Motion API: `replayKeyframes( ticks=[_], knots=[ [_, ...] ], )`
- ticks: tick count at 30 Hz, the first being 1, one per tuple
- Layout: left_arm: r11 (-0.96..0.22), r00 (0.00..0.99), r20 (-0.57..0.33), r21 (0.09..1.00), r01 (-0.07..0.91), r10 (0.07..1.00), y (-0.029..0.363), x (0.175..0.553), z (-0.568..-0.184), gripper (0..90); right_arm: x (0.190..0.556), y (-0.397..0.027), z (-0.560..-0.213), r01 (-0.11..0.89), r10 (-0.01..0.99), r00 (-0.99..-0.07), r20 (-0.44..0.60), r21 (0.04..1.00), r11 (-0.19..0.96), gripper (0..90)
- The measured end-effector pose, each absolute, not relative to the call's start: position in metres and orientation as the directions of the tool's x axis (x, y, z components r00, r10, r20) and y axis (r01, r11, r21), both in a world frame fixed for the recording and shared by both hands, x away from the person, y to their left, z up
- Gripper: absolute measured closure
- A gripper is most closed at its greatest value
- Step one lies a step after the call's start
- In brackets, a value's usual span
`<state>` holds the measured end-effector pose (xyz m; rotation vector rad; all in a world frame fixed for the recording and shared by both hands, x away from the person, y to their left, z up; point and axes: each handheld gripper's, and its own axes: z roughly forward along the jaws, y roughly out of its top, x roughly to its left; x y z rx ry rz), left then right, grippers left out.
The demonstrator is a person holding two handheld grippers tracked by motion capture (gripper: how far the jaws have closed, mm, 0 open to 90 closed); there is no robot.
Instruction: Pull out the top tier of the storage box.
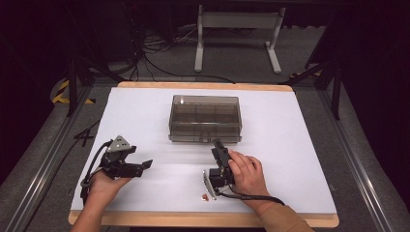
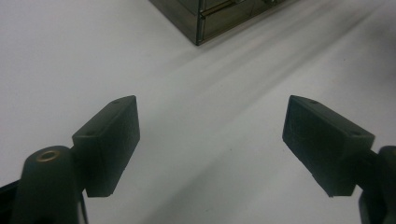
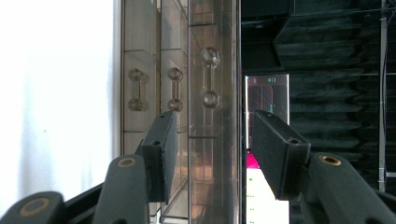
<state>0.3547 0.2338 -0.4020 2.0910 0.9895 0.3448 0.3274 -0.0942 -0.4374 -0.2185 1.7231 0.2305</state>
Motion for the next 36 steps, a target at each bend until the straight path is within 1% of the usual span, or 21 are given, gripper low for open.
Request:
replayKeyframes(
  ticks=[2, 5, 10, 17, 20, 23, 33, 36],
  knots=[
    [-0.39, 0.658, -0.08, 0.748, 0.536, 0.749, 0.234, 0.355, -0.402, 19.5, 0.327, -0.099, -0.437, -0.306, 0.007, -0.183, -0.983, 0.064, 0.95, 48.6],
    [-0.39, 0.658, -0.081, 0.749, 0.536, 0.749, 0.234, 0.355, -0.402, 19.4, 0.326, -0.107, -0.434, -0.318, 0.042, -0.204, -0.978, 0.107, 0.942, 47.0],
    [-0.387, 0.656, -0.089, 0.746, 0.542, 0.749, 0.234, 0.354, -0.402, 19.4, 0.325, -0.119, -0.431, -0.344, 0.06, -0.218, -0.974, 0.135, 0.929, 44.6],
    [-0.387, 0.655, -0.089, 0.744, 0.544, 0.75, 0.233, 0.354, -0.402, 19.2, 0.324, -0.131, -0.43, -0.392, 0.11, -0.262, -0.959, 0.21, 0.896, 39.8],
    [-0.391, 0.656, -0.078, 0.748, 0.537, 0.751, 0.234, 0.355, -0.402, 19.2, 0.324, -0.134, -0.429, -0.405, 0.122, -0.269, -0.955, 0.227, 0.886, 39.4],
    [-0.392, 0.656, -0.079, 0.747, 0.537, 0.75, 0.234, 0.355, -0.402, 19.2, 0.324, -0.14, -0.425, -0.408, 0.146, -0.31, -0.939, 0.27, 0.872, 38.0],
    [-0.387, 0.653, -0.081, 0.748, 0.539, 0.753, 0.234, 0.355, -0.402, 19.0, 0.323, -0.16, -0.418, -0.426, 0.202, -0.41, -0.889, 0.383, 0.82, 37.5],
    [-0.394, 0.657, -0.076, 0.746, 0.537, 0.75, 0.234, 0.355, -0.402, 19.0, 0.323, -0.163, -0.418, -0.433, 0.215, -0.427, -0.878, 0.407, 0.804, 37.5]
  ],
)
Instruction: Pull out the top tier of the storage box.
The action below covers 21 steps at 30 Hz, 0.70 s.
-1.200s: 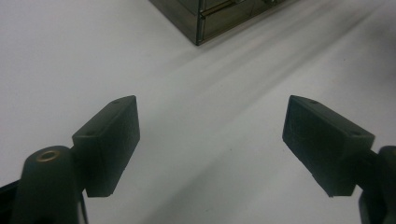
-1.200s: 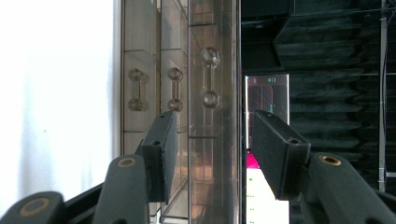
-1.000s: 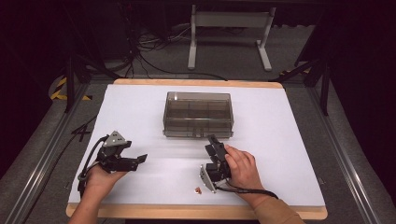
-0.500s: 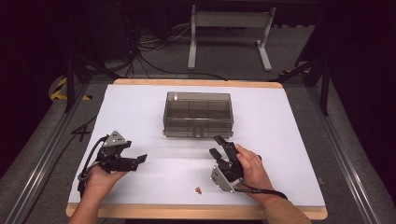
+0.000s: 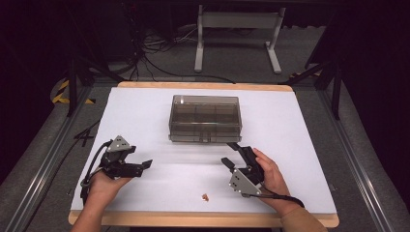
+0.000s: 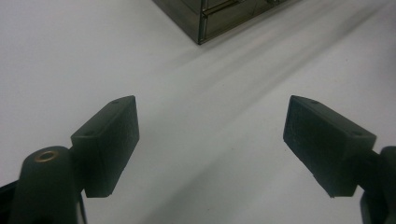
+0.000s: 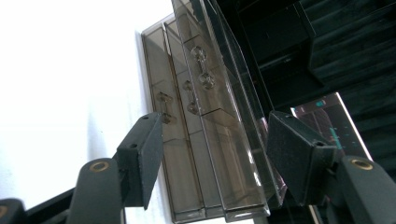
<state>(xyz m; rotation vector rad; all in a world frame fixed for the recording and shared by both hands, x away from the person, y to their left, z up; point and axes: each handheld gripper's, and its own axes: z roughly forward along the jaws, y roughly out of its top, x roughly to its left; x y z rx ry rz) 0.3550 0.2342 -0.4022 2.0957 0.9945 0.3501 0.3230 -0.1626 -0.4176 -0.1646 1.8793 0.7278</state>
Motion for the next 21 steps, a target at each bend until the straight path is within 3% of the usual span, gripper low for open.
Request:
replayKeyframes(
  ticks=[6, 21],
  knots=[
    [-0.39, 0.655, -0.079, 0.747, 0.538, 0.751, 0.234, 0.355, -0.402, 19.0, 0.326, -0.17, -0.416, -0.411, 0.241, -0.475, -0.846, 0.456, 0.79, 37.1],
    [-0.387, 0.645, -0.08, 0.741, 0.548, 0.76, 0.235, 0.356, -0.404, 19.2, 0.335, -0.187, -0.406, -0.293, 0.357, -0.691, -0.628, 0.696, 0.656, 36.6]
  ],
)
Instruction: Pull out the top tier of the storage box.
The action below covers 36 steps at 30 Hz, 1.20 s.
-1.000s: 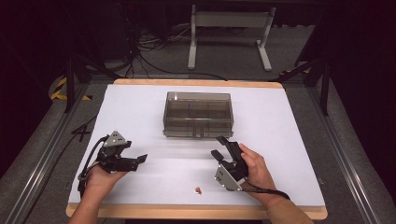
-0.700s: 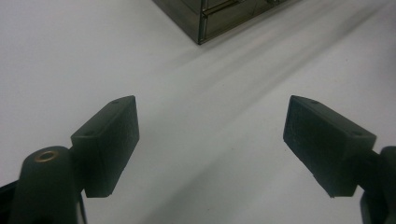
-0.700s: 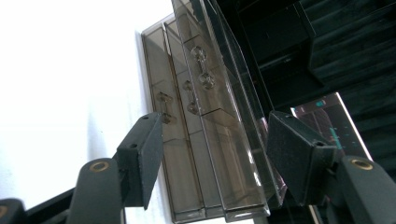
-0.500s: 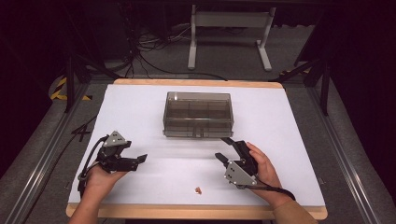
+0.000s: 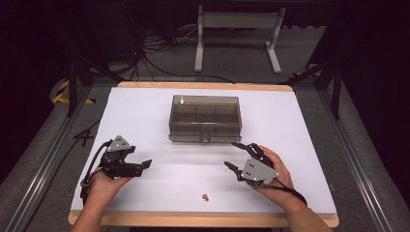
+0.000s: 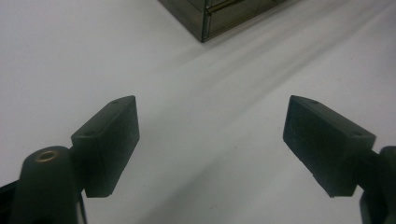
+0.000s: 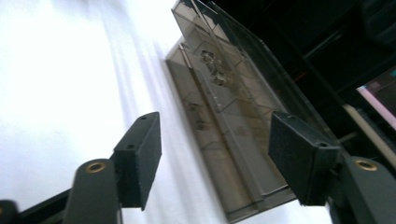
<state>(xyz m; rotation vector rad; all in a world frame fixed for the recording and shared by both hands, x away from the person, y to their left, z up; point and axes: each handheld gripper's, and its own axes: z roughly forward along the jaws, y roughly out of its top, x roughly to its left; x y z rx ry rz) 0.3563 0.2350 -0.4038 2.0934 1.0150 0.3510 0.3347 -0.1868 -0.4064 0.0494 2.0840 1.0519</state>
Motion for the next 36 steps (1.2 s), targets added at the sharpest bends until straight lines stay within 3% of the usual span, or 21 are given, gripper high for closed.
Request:
replayKeyframes(
  ticks=[18, 36],
  knots=[
    [-0.389, 0.646, -0.085, 0.736, 0.554, 0.759, 0.235, 0.356, -0.404, 19.3, 0.34, -0.188, -0.396, -0.146, 0.346, -0.83, -0.436, 0.77, 0.621, 39.2],
    [-0.385, 0.66, -0.095, 0.747, 0.542, 0.745, 0.236, 0.355, -0.402, 18.6, 0.347, -0.179, -0.371, -0.105, 0.29, -0.87, -0.398, 0.726, 0.68, 50.2]
  ],
)
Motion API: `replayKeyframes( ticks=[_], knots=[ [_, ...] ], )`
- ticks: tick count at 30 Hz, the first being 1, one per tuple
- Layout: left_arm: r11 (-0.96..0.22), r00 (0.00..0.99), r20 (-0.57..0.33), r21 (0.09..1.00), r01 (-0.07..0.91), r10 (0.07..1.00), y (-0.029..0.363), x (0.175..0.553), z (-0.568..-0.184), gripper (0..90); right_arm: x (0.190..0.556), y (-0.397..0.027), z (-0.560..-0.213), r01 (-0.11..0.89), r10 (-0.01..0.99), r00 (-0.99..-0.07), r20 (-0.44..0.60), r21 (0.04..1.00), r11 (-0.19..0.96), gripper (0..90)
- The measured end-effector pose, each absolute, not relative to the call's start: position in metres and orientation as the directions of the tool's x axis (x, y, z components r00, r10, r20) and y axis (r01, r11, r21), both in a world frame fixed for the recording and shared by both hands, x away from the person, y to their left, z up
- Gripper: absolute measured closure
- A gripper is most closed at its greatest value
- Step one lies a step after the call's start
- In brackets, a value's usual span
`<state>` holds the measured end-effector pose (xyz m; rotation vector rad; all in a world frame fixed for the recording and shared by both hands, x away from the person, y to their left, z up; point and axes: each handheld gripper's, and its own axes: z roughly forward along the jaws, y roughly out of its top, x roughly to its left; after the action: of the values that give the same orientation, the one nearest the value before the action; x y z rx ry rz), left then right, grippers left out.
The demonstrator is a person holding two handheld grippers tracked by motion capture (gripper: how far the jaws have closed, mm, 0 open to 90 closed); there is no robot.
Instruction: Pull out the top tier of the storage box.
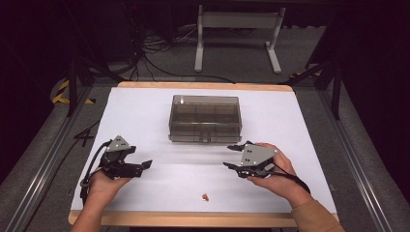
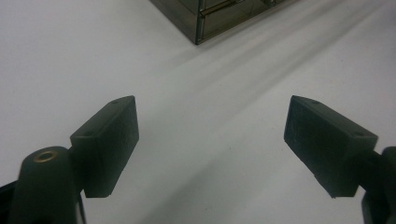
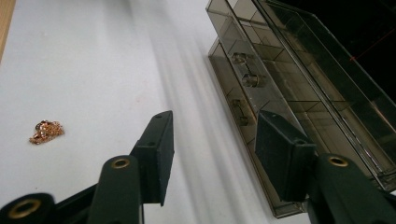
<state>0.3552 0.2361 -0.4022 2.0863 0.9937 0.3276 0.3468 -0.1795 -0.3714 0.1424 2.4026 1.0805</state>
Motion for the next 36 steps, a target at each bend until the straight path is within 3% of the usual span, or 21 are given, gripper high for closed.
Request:
replayKeyframes(
  ticks=[3, 36],
  knots=[
    [-0.381, 0.659, -0.097, 0.749, 0.542, 0.746, 0.237, 0.355, -0.402, 18.6, 0.351, -0.177, -0.366, -0.083, 0.276, -0.884, -0.378, 0.707, 0.702, 53.9],
    [-0.374, 0.655, -0.104, 0.749, 0.547, 0.749, 0.24, 0.355, -0.4, 19.0, 0.393, -0.168, -0.317, 0.03, 0.253, -0.933, -0.256, 0.645, 0.763, 58.4]
  ],
)
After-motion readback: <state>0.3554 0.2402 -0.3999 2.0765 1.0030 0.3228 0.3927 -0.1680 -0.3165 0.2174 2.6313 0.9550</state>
